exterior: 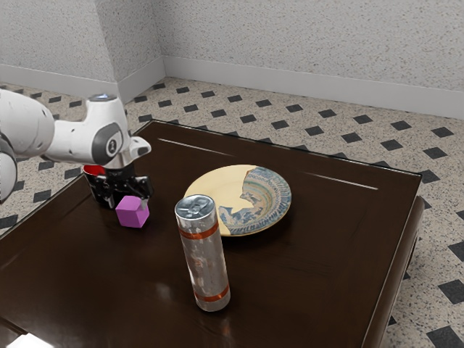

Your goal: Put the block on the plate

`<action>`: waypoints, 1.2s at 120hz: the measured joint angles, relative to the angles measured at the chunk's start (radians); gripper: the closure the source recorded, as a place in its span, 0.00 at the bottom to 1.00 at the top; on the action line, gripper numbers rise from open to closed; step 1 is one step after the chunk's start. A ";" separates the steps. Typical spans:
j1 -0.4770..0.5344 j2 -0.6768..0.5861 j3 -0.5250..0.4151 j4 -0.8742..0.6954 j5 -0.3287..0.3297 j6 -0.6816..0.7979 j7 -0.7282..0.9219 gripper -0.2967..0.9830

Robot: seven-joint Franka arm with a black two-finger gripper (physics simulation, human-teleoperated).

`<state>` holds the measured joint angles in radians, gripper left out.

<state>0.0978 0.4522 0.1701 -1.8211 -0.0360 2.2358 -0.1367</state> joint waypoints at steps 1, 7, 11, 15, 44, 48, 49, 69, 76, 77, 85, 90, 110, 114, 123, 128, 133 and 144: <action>0.000 0.002 0.000 0.000 0.002 0.003 -0.004 0.23; 0.002 0.010 -0.001 0.000 0.012 0.018 -0.028 0.23; 0.003 0.015 -0.001 0.000 0.017 0.027 -0.042 0.23; 0.004 0.019 -0.002 0.000 0.020 0.036 -0.056 0.23; 0.001 0.047 -0.006 -0.003 0.032 0.069 -0.136 0.31; 0.002 0.048 -0.006 -0.004 0.033 0.071 -0.145 0.33; 0.002 0.048 -0.006 -0.005 0.033 0.072 -0.147 0.33; -0.001 0.038 -0.007 -0.009 0.034 0.076 -0.182 0.38; -0.012 0.013 -0.009 -0.024 0.034 0.075 -0.191 0.41; -0.014 0.009 -0.009 -0.028 0.034 0.075 -0.192 0.41; -0.032 -0.035 -0.008 -0.057 0.034 0.074 -0.201 0.43; -0.050 -0.071 -0.008 -0.081 0.035 0.073 -0.207 0.44; -0.175 -0.157 -0.014 -0.061 0.035 0.078 -0.228 0.46; -0.196 -0.152 -0.015 -0.042 0.035 0.079 -0.232 0.46; -0.258 -0.081 -0.016 0.056 0.033 0.080 -0.242 0.46; -0.292 -0.026 -0.017 0.122 0.031 0.081 -0.247 0.46; -0.316 0.028 -0.017 0.172 0.027 0.082 -0.251 0.46; -0.338 0.130 -0.019 0.248 0.012 0.083 -0.260 0.47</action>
<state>-0.2398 0.5825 0.1515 -1.5727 -0.0240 2.3189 -0.3969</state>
